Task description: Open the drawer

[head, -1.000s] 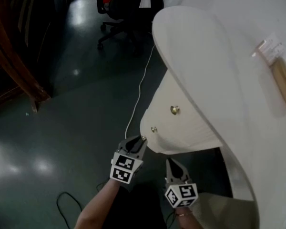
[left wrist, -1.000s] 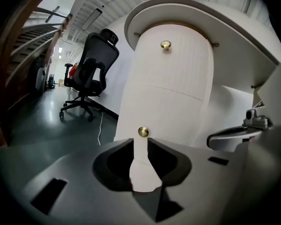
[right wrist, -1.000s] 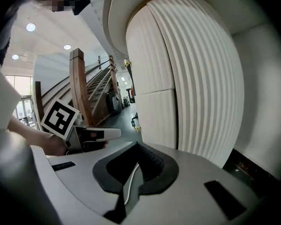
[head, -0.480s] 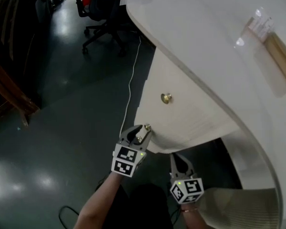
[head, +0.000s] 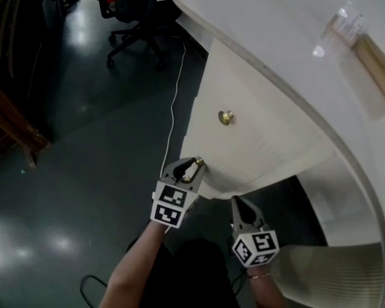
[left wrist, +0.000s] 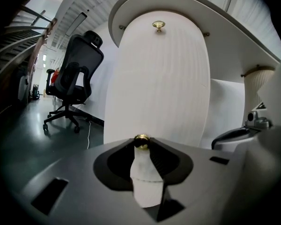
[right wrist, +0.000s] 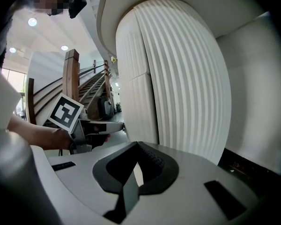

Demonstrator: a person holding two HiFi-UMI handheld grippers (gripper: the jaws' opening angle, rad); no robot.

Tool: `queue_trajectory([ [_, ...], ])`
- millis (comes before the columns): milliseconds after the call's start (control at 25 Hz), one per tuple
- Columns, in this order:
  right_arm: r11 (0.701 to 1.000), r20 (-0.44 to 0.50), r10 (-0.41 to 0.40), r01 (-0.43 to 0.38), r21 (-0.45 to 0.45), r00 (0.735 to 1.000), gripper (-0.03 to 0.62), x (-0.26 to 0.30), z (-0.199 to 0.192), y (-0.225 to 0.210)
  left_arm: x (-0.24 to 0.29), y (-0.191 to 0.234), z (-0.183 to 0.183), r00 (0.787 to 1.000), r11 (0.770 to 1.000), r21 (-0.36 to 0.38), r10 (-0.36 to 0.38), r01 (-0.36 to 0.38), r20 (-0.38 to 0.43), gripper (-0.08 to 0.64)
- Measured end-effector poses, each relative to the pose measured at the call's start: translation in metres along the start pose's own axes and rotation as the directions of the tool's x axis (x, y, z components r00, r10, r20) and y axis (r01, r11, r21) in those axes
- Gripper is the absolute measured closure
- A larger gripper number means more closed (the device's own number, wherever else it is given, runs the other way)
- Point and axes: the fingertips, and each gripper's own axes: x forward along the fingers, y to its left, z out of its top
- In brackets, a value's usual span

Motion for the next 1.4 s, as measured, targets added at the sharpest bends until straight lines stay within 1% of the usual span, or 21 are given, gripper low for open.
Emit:
queue_trajectory([
  [200,1.0,-0.005,-0.001,0.001,-0.017,1.0,0.589,-0.008,0.003,0.001,-0.002,-0.001,-0.003,1.0,1.0,-0.011,0.013,-0.014,-0.018,0.46],
  [320,1.0,-0.01,-0.004,0.003,-0.017,1.0,0.588,-0.012,0.004,0.0,-0.007,0.001,-0.003,1.0,1.0,-0.017,0.026,-0.026,-0.013,0.462],
  [480,1.0,-0.02,-0.021,0.021,-0.008,1.0,0.589,-0.017,0.001,-0.009,-0.027,0.007,-0.006,0.999,0.998,-0.034,0.044,-0.044,0.001,0.462],
  [680,0.999,-0.026,-0.034,0.033,-0.018,0.999,0.588,-0.019,0.0,-0.014,-0.054,0.016,-0.013,0.997,0.997,-0.03,0.078,-0.078,0.0,0.462],
  [880,0.999,-0.034,-0.011,0.01,-0.047,0.999,0.589,-0.017,0.004,-0.004,-0.079,0.022,-0.022,0.993,0.992,-0.047,0.12,-0.12,-0.017,0.465],
  [1240,0.998,-0.016,0.043,-0.044,-0.054,0.999,0.589,-0.009,0.016,0.012,-0.127,0.036,-0.037,0.981,0.98,-0.05,0.188,-0.191,-0.05,0.471],
  [1400,0.995,-0.01,0.064,-0.065,-0.072,0.998,0.589,-0.01,0.022,0.019,-0.14,0.039,-0.041,0.977,0.977,-0.052,0.203,-0.206,-0.067,0.472],
])
